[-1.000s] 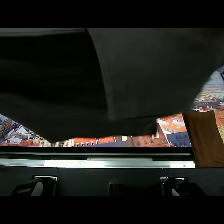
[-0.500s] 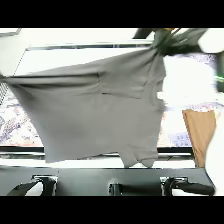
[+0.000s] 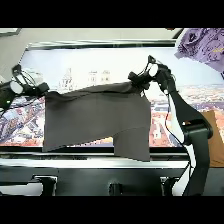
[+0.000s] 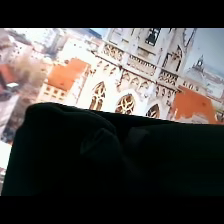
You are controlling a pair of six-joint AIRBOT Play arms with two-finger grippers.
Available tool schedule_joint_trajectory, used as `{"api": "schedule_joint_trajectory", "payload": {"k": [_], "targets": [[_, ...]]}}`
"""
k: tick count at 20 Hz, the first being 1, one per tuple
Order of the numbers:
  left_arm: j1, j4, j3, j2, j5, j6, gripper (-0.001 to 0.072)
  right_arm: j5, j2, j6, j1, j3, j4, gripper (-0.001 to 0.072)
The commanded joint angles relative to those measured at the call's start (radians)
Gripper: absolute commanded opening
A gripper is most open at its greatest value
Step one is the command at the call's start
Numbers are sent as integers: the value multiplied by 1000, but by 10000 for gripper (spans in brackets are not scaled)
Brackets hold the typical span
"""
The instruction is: Fold the clothes and pants, and hang the long-sleeved shirts on hangers.
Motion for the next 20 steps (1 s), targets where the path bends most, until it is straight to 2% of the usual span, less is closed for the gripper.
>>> {"api": "schedule_joint_trajectory", "payload": {"k": [1,2,3,4,5,7,9,10,12,15,17,20], "targets": [[-14,-61,0,-58,6,-1,211,7,-47,18,1,2,75,255],[-8,-70,11,-52,-19,-1,422,34,-41,18,-8,2,83,364],[5,-73,27,-45,-55,-1,537,79,-28,3,-19,2,100,505],[25,-72,53,-33,-111,0,540,134,-8,-45,-42,2,127,577],[51,-72,81,-19,-172,0,540,196,15,-117,-71,2,155,599],[116,-72,116,30,-300,20,540,346,79,-272,-150,2,169,599],[180,-72,105,104,-412,115,540,499,137,-415,-245,0,161,598],[212,-72,88,144,-471,148,540,551,162,-451,-297,-14,172,596],[266,-72,17,236,-543,184,540,555,239,-533,-409,-121,237,594],[330,-71,-155,400,-522,189,520,529,350,-597,-523,-417,283,595],[355,-67,-257,484,-509,189,520,521,382,-632,-555,-624,295,595],[359,-45,-332,531,-511,189,520,465,383,-717,-558,-815,361,595]]}}
